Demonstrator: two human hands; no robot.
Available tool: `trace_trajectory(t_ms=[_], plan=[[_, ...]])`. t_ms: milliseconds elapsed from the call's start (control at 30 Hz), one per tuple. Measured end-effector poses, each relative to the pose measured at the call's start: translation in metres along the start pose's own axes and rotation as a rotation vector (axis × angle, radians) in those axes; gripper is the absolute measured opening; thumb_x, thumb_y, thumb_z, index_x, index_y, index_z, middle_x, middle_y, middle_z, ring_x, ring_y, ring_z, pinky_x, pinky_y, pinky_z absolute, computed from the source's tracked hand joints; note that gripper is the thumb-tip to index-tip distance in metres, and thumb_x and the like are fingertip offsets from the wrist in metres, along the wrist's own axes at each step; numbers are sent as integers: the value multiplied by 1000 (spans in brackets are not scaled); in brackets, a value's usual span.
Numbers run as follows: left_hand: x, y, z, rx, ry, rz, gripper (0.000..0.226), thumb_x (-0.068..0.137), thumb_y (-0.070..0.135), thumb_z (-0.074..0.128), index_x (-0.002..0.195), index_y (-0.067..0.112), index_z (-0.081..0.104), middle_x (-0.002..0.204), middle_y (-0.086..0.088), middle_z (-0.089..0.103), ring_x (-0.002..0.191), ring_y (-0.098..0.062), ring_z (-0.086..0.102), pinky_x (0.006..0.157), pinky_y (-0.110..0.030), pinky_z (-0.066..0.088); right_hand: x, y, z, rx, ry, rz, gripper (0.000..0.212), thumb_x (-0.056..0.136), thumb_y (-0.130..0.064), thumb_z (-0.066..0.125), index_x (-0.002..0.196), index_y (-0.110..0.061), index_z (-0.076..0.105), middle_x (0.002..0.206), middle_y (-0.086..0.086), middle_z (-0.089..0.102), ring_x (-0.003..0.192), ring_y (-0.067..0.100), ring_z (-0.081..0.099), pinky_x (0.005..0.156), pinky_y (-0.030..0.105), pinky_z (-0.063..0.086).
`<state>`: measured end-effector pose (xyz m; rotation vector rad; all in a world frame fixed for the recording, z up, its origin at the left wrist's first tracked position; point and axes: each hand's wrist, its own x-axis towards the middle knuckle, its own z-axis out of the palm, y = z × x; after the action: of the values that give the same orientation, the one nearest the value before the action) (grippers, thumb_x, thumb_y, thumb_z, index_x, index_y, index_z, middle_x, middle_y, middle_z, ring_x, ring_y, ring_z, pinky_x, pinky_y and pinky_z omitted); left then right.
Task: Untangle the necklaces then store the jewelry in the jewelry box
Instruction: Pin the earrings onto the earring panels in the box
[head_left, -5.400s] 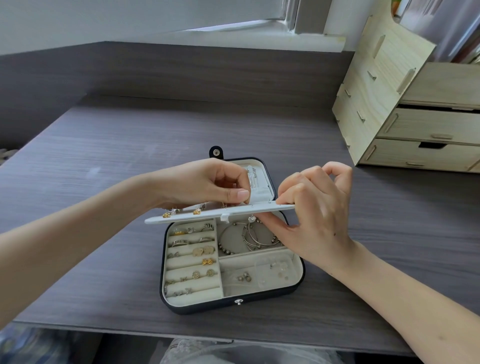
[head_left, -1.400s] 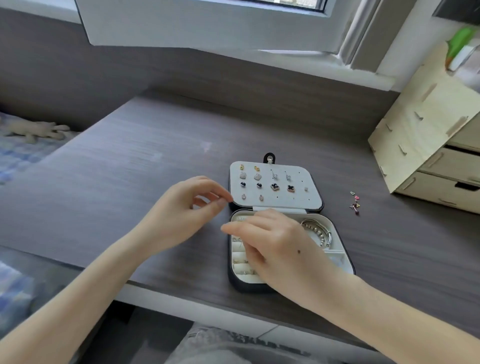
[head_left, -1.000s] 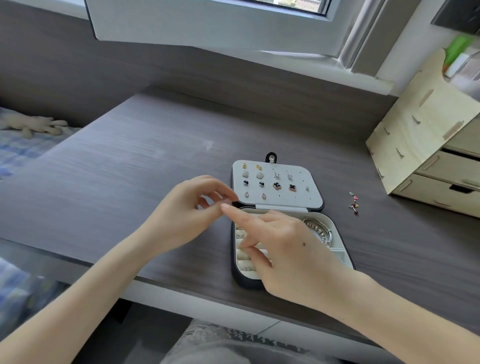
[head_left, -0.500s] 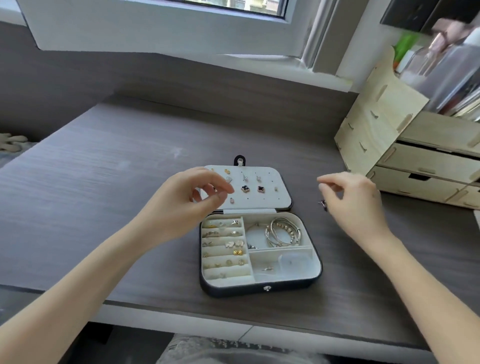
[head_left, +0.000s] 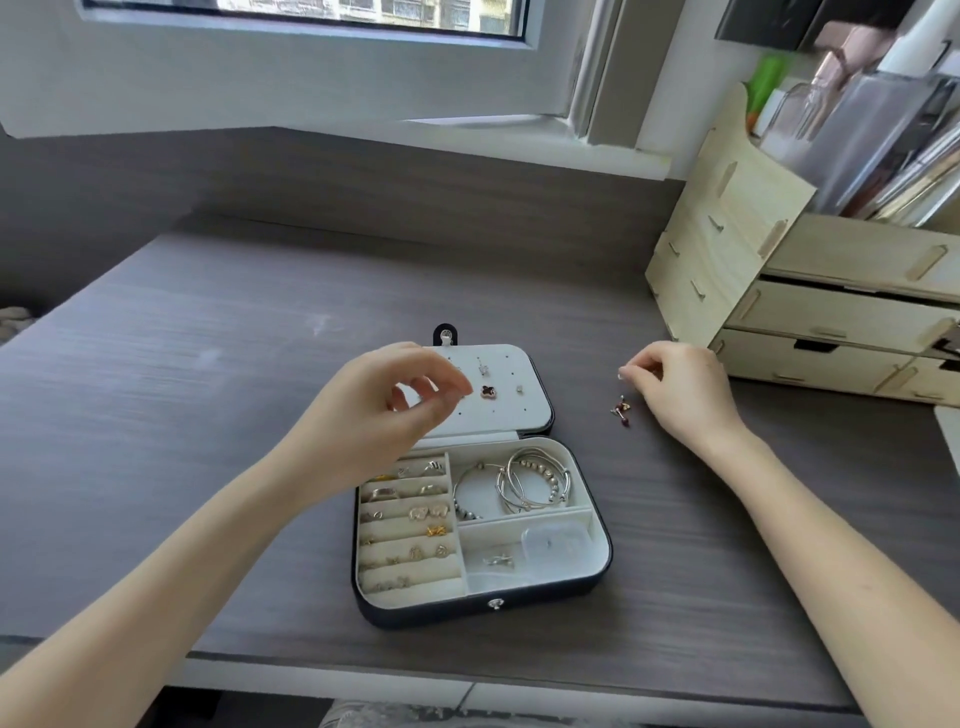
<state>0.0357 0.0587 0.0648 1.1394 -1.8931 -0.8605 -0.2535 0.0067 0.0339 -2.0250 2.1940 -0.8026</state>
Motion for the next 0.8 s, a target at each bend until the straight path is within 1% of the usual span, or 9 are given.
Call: trace_trajectory(t_ms=[67,133,200,267,333,400,500,700,800], plan=[[0,0,0,-1,7,-4,15,87,11,62,86,22,72,87,14,67,78,-7,60,66,-27,47,-4,-8,-10,175,18,27,12,86,-16,65,78,-9,70,77,5,69,72,15,59,65,25,39],[0,2,3,20,15,14,13,87,12,63,85,21,72,87,16,67,78,-7,59,64,-30,47,-16,-27,-23,495,-53,92,14,86,-14,66,72,-12,69,70,-1,68,60,4,55,59,16,41],[0,8,8,26,46,53,12,87,12,63,86,21,72,87,17,67,80,-8,59,64,-31,47,-32,-53,-38,817,-238,154,15,84,-17,67,69,-14,67,64,-6,67,57,4,53,60,17,41],[-3,15,14,-18,92,88,13,86,12,66,87,24,71,88,16,67,80,-7,60,67,-28,47,-46,-77,-47,1065,-511,217,15,77,-23,65,69,-10,67,64,-3,66,57,7,53,61,21,44],[-7,20,17,-70,124,139,12,84,15,67,89,26,70,86,13,68,80,-7,62,71,-28,48,-56,-94,-50,1173,-751,265,16,71,-23,64,70,-8,68,66,1,66,57,9,56,58,20,48],[-12,21,18,-108,129,167,10,81,20,65,84,27,71,86,10,69,80,-12,64,73,-32,50,-62,-107,-47,1209,-880,302,17,71,-21,63,75,-5,67,66,3,66,56,10,56,54,19,48],[-21,17,14,-130,117,150,8,80,19,65,80,26,70,83,11,68,77,-13,63,72,-33,51,-66,-117,-41,1255,-938,367,19,70,-19,63,80,-3,66,65,4,65,54,10,56,51,19,49],[-35,10,7,-176,177,58,18,79,9,73,75,25,67,74,7,68,68,-7,62,62,-17,48,-74,-138,-30,1364,-928,465,16,67,-14,64,78,-2,65,60,4,61,50,9,55,47,17,49],[-35,7,2,-255,194,25,9,74,17,72,75,25,67,73,4,68,71,-13,64,64,-29,54,-77,-146,-23,1382,-837,463,20,65,-15,67,80,-3,62,58,3,62,49,8,55,49,16,50]])
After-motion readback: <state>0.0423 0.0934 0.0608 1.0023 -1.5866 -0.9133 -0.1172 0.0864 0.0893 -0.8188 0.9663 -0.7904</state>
